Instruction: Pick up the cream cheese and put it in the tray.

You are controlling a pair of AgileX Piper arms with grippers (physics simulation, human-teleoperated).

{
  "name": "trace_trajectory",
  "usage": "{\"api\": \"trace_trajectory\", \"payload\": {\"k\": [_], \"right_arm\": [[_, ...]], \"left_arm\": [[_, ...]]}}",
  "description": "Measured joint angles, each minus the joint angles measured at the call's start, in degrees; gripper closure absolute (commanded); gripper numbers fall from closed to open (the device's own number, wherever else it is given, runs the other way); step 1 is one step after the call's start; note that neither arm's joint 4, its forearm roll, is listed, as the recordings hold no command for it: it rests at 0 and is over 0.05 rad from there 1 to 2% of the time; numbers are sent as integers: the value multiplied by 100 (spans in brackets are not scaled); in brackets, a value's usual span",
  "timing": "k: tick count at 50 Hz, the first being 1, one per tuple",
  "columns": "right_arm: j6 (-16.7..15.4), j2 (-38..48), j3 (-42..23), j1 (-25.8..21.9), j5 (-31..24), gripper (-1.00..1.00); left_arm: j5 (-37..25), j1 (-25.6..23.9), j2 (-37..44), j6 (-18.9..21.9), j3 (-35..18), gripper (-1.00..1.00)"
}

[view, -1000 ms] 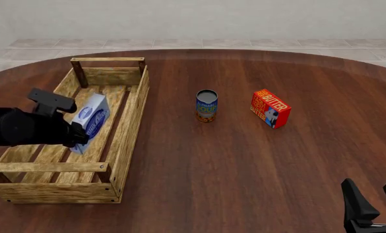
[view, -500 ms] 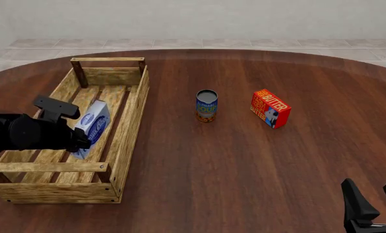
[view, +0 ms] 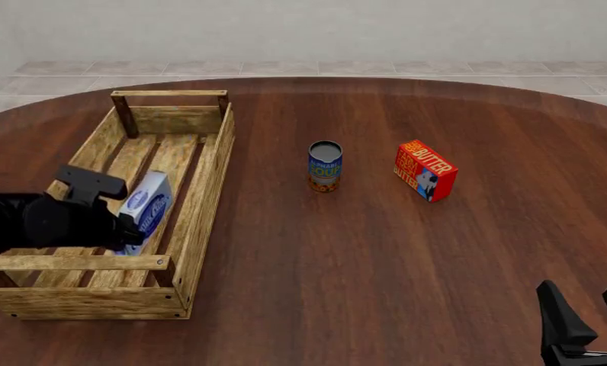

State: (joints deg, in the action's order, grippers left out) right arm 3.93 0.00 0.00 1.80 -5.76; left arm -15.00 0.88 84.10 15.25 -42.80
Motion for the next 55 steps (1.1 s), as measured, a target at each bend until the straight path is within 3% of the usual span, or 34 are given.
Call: {"api": "trace_trajectory", "payload": {"k": [31, 32, 55], "right_arm": [[-3, 0, 0, 5, 6, -100], [-4, 0, 0, 5, 7, -100], [-3, 0, 0, 7, 10, -100]], "left_arm": [[276, 39, 231, 18, 159, 100], [277, 41, 231, 21, 160, -100], [298, 42, 245, 158, 145, -100]]}}
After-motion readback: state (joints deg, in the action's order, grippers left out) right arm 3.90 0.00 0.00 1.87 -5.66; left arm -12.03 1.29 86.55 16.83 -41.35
